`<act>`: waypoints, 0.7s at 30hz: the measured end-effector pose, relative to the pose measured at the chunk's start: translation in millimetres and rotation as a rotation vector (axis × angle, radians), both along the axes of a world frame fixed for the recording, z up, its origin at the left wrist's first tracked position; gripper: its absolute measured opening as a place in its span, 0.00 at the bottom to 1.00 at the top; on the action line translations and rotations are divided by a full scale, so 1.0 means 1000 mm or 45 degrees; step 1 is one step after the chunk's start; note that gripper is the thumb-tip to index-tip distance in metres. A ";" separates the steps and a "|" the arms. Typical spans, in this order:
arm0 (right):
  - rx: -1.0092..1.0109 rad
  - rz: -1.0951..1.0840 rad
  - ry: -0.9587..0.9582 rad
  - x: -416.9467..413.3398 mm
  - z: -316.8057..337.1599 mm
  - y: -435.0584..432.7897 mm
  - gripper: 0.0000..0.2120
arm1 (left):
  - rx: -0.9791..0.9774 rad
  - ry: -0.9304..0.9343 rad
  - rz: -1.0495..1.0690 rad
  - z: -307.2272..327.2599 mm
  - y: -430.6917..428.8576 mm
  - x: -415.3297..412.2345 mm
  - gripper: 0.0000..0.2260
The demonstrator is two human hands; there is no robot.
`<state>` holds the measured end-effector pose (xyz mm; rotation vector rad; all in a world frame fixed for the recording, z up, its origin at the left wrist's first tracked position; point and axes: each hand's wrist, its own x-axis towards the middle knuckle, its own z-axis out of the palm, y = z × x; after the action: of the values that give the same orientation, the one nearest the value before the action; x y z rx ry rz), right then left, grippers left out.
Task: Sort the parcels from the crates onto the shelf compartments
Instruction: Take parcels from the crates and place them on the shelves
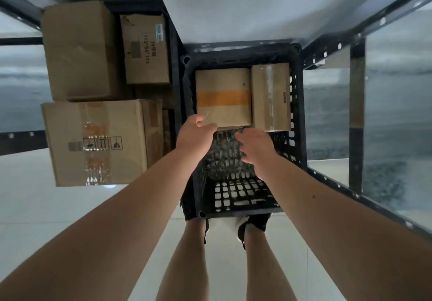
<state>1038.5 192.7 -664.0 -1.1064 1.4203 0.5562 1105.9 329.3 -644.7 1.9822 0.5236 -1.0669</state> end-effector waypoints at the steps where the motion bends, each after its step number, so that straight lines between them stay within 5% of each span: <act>1: -0.007 -0.015 0.003 0.003 -0.008 0.001 0.19 | -0.002 -0.028 -0.033 -0.008 -0.004 0.004 0.26; 6: 0.009 0.072 0.066 0.009 -0.046 0.001 0.15 | 0.050 -0.146 -0.297 -0.040 -0.025 0.034 0.25; 14: 0.277 -0.676 0.001 0.035 -0.077 0.009 0.10 | 0.308 -0.499 -0.908 -0.080 -0.055 0.086 0.28; 21: 0.421 -0.899 -0.066 0.046 -0.084 0.021 0.10 | 0.339 -0.558 -1.258 -0.099 -0.060 0.112 0.32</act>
<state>1084.5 213.4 -748.2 -0.3112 1.4906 0.2318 1217.8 269.0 -744.1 2.6858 -0.6620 -1.0661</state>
